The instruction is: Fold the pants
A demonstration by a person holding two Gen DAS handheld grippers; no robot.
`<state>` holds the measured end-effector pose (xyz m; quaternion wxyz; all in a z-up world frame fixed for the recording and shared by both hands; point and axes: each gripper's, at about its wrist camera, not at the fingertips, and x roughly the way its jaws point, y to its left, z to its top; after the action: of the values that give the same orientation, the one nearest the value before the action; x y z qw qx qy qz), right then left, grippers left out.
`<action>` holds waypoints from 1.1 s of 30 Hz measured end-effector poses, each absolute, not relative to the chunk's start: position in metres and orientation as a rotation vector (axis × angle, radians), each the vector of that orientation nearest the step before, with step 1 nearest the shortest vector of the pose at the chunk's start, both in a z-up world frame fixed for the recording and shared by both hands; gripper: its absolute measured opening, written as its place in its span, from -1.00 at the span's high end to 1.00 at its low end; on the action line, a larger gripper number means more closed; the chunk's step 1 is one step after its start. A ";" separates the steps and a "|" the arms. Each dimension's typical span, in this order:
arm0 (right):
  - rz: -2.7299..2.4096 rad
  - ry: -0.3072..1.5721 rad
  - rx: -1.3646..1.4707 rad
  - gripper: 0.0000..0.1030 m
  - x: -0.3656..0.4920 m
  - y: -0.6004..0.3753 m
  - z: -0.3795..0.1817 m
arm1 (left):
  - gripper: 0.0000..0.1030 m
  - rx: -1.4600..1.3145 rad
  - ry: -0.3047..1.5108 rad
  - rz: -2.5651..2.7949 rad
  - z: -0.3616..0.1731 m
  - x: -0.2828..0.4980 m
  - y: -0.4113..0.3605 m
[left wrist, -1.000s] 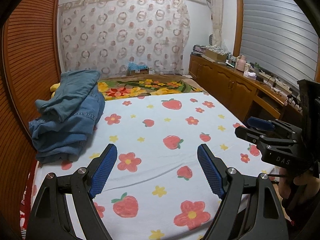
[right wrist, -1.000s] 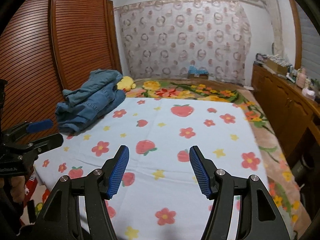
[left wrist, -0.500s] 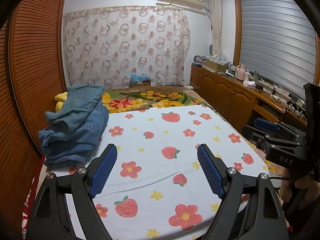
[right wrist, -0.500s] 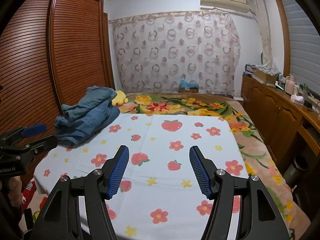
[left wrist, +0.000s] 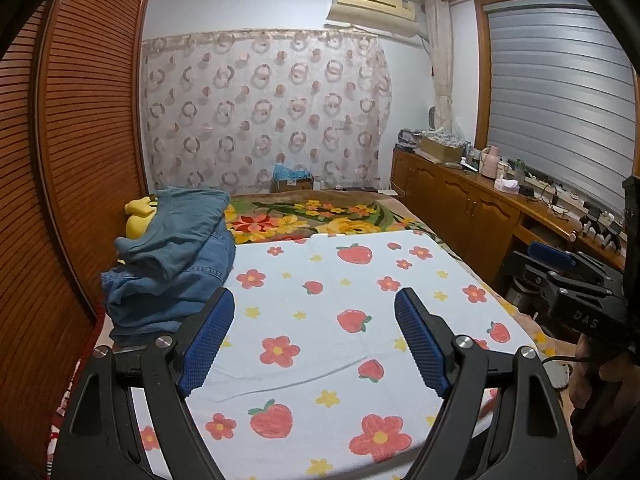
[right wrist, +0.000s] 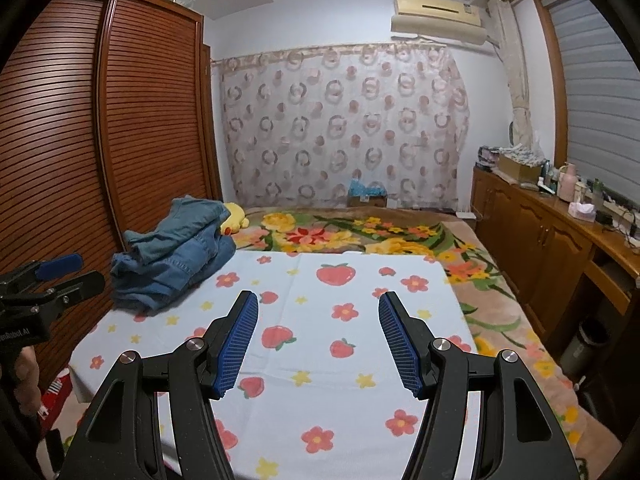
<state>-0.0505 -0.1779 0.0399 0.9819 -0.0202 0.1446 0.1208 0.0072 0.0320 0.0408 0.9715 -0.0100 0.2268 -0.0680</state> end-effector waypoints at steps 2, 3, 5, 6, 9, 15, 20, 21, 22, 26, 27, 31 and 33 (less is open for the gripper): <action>0.242 0.291 -0.042 -0.27 -0.050 -0.178 0.039 | -0.61 -0.023 0.453 -0.133 0.042 0.007 0.034; 0.240 0.291 -0.043 -0.27 -0.049 -0.178 0.039 | -0.61 -0.024 0.451 -0.130 0.042 0.005 0.035; 0.241 0.290 -0.042 -0.27 -0.047 -0.178 0.039 | -0.61 -0.025 0.449 -0.126 0.042 0.005 0.037; 0.242 0.290 -0.043 -0.27 -0.048 -0.178 0.039 | -0.61 -0.024 0.448 -0.125 0.042 0.005 0.036; 0.240 0.289 -0.042 -0.27 -0.047 -0.179 0.039 | -0.61 -0.025 0.448 -0.126 0.042 0.004 0.037; 0.239 0.287 -0.044 -0.27 -0.046 -0.179 0.039 | -0.61 -0.025 0.448 -0.125 0.042 0.004 0.037; 0.238 0.287 -0.044 -0.27 -0.046 -0.179 0.039 | -0.61 -0.023 0.447 -0.124 0.042 0.004 0.037; 0.240 0.287 -0.043 -0.27 -0.046 -0.179 0.039 | -0.61 -0.024 0.448 -0.125 0.042 0.004 0.037; 0.240 0.287 -0.044 -0.27 -0.046 -0.179 0.039 | -0.61 -0.024 0.448 -0.125 0.042 0.004 0.037; 0.240 0.287 -0.044 -0.27 -0.046 -0.179 0.039 | -0.61 -0.025 0.448 -0.126 0.042 0.004 0.037; 0.241 0.287 -0.044 -0.27 -0.046 -0.179 0.039 | -0.61 -0.024 0.448 -0.125 0.042 0.004 0.037; 0.240 0.286 -0.044 -0.27 -0.046 -0.179 0.039 | -0.61 -0.024 0.448 -0.126 0.042 0.004 0.037; 0.241 0.288 -0.045 -0.27 -0.046 -0.179 0.039 | -0.61 -0.024 0.449 -0.123 0.042 0.004 0.037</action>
<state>-0.0461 -0.1794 0.0386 0.9822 -0.0221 0.1429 0.1196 0.0040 0.0374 0.0423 0.9730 -0.0120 0.2223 -0.0610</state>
